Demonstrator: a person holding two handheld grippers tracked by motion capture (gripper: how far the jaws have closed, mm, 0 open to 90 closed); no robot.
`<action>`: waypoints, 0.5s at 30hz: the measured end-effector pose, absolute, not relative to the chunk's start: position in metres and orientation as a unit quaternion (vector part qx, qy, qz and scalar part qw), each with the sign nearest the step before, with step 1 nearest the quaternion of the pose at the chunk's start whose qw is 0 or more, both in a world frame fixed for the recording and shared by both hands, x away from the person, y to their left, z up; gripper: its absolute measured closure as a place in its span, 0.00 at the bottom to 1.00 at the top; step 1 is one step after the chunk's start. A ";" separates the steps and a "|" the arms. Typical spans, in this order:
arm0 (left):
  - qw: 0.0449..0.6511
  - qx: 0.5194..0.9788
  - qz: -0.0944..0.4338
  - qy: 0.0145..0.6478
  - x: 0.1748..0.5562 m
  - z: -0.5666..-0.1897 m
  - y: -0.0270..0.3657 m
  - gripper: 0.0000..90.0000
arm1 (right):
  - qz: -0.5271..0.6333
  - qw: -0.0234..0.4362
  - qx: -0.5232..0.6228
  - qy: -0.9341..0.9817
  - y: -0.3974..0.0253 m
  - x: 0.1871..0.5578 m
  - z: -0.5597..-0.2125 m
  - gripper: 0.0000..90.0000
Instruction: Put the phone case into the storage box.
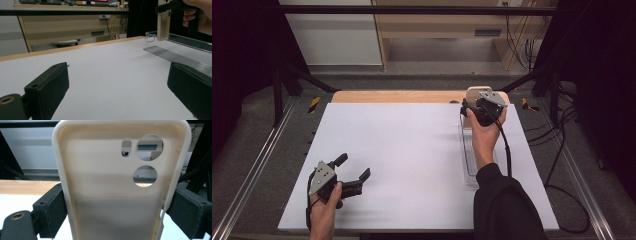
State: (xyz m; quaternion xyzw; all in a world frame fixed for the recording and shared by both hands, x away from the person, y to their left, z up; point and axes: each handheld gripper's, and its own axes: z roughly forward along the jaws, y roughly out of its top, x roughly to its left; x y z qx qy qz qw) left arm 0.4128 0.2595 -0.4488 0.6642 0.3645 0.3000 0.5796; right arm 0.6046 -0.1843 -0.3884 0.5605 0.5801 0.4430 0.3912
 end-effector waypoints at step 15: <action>0.583 0.664 0.296 0.363 0.413 -0.449 0.257 0.04 | 0.434 0.387 0.583 0.567 -0.185 0.620 -0.406 0.12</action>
